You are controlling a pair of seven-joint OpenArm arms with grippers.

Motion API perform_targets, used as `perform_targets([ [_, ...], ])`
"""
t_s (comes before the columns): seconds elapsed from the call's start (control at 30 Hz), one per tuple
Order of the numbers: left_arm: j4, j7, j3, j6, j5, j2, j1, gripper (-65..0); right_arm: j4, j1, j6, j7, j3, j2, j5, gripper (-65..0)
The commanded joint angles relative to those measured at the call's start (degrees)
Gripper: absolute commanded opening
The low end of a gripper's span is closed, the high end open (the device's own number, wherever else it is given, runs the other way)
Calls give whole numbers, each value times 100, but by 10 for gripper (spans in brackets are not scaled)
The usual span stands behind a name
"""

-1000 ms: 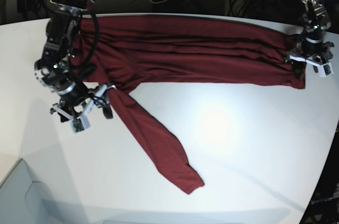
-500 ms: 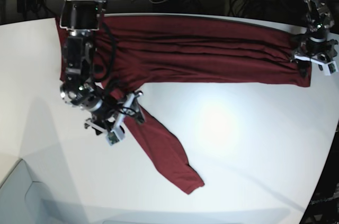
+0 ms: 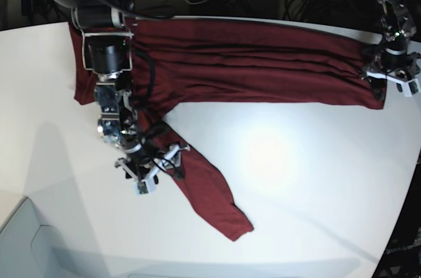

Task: Layout the t-shirt on the table in an organized manner, then fold the t-shirt properly
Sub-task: 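Move the right gripper to the loose sleeve and grasp its cuff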

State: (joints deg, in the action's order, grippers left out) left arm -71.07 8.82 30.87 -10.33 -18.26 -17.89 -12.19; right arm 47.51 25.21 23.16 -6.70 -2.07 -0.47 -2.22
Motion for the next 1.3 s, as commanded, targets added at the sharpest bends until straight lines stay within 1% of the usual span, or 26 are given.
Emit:
perform_targets([
  [0.0, -115, -148, 38, 17, -7, -97, 36, -231, 10, 156, -61, 200, -9, 60, 68, -218],
  [0.23, -115, -148, 38, 17, -7, -97, 45, -231, -395, 129, -78, 586, -9, 51, 68, -219],
  [0.3, -115, -148, 38, 17, -7, -97, 45, -231, -474, 121, -87, 692, -9, 51, 68, -240],
  [0.6, -54, -148, 12, 17, -7, -97, 54, -231, -509, 103, -87, 753, -9, 51, 59, -423],
  [0.7, -54, -148, 12, 17, -7, -97, 54, -231, -509, 103, -87, 753, -9, 51, 59, -510],
  [0.77, -45, -148, 12, 17, -7, -97, 54, -231, -509, 94, -87, 727, -9, 51, 59, -581],
  [0.83, -45, -148, 12, 17, -7, -97, 54, -231, -509, 94, -87, 709, 0, 51, 59, -635],
  [0.87, -45, -148, 20, 17, -7, -97, 54, -231, -509, 77, -87, 701, 0, 51, 59, -650],
  [1.1, -115, -157, 29, 17, -24, -97, 54, -231, -377, 68, -70, 718, 0, 51, 59, -650],
  [1.27, -124, -165, 38, 17, -33, -97, 62, -231, 757, -363, -70, 683, 0, 43, 68, -650],
])
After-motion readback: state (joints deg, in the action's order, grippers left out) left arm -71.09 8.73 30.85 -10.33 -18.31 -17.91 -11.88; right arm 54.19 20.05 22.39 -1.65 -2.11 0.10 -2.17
